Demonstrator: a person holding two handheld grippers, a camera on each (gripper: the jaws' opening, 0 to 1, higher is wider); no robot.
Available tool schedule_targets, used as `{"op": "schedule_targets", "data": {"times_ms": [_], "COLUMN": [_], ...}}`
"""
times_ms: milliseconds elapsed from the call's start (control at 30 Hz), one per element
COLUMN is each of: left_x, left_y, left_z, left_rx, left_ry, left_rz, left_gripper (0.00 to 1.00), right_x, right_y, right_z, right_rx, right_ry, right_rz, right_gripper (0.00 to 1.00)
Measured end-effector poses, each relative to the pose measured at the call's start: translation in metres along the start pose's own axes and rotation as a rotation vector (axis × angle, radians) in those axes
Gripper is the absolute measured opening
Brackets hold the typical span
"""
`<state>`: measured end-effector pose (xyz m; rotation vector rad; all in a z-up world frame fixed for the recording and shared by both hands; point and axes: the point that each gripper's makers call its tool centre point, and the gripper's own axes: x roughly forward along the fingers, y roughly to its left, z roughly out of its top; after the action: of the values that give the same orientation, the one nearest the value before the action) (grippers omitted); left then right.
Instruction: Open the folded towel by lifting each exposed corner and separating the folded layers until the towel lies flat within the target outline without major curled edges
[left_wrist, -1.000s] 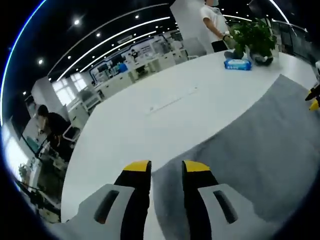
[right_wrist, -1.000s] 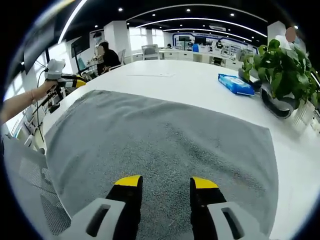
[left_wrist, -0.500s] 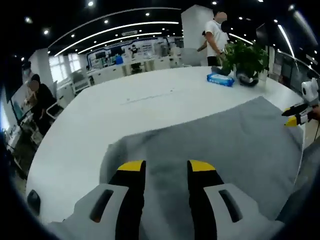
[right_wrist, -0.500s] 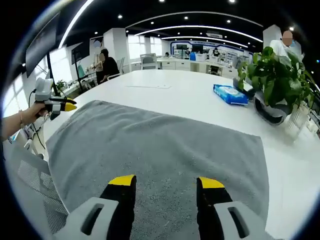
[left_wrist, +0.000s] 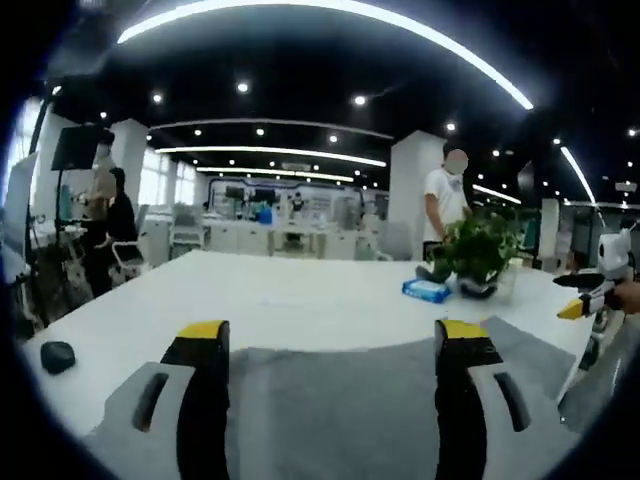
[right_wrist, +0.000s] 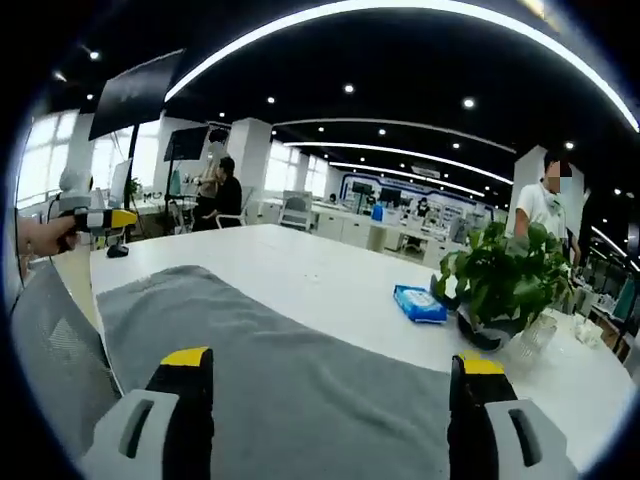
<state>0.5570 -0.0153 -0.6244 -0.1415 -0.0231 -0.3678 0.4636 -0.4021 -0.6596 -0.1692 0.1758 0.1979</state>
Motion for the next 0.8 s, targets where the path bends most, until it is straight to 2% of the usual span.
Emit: {"op": "schedule_targets", "data": {"times_ms": [33,67,100,133,167,200,233,267,300,367,400,500,567,700,800], "left_x": [-0.001,-0.005,-0.007,-0.007,-0.007,-0.006,-0.005,-0.005,-0.005,-0.006,-0.005,-0.004,-0.005,-0.007,-0.008], "left_y": [-0.007,-0.004,-0.004,-0.008,-0.011,-0.012,-0.013,-0.015,-0.017,-0.018,-0.021,-0.025,-0.024,-0.011,-0.008], "left_z": [0.002,0.003,0.008,0.008,0.007,0.006,0.009,0.011,0.011,0.009,0.007,0.008,0.009,0.009,0.008], "left_rx": [-0.023,-0.008,0.005,0.021,0.073,0.116,0.147,0.151,0.144,0.127,0.106,0.110,0.113,0.075,0.050], "left_ry": [-0.019,-0.025,-0.057,-0.069,-0.068,-0.051,-0.061,-0.079,-0.083,-0.082,-0.079,-0.084,-0.093,-0.096,-0.096], "left_rz": [-0.021,0.004,0.020,0.020,0.012,0.010,0.005,-0.009,-0.026,-0.035,-0.053,-0.075,-0.065,-0.017,-0.005], "left_gripper": [0.98,0.99,0.99,0.99,0.99,0.99,0.99,0.99,0.99,0.99,0.99,0.99,0.99,0.99,0.99], "right_x": [-0.002,-0.004,-0.006,-0.008,-0.008,-0.009,-0.008,-0.008,-0.008,-0.006,-0.005,-0.005,-0.005,-0.002,0.000], "right_y": [0.003,0.006,0.011,0.016,0.019,0.023,0.023,0.023,0.022,0.027,0.029,0.027,0.025,0.020,0.019], "right_z": [0.006,0.011,0.018,0.027,0.032,0.035,0.036,0.038,0.037,0.033,0.030,0.031,0.030,0.017,0.012], "right_rx": [0.018,0.041,0.078,0.128,0.154,0.143,0.073,0.054,-0.032,-0.052,-0.051,-0.036,-0.008,0.028,0.043], "right_ry": [-0.032,-0.065,-0.113,-0.175,-0.210,-0.217,-0.209,-0.217,-0.216,-0.190,-0.174,-0.191,-0.192,-0.136,-0.111], "right_rz": [-0.004,-0.008,-0.011,-0.010,-0.008,0.013,0.020,0.012,-0.005,0.003,0.002,0.013,0.015,-0.003,-0.005], "right_gripper": [1.00,1.00,1.00,1.00,1.00,1.00,1.00,1.00,1.00,1.00,1.00,1.00,1.00,1.00,1.00]}}
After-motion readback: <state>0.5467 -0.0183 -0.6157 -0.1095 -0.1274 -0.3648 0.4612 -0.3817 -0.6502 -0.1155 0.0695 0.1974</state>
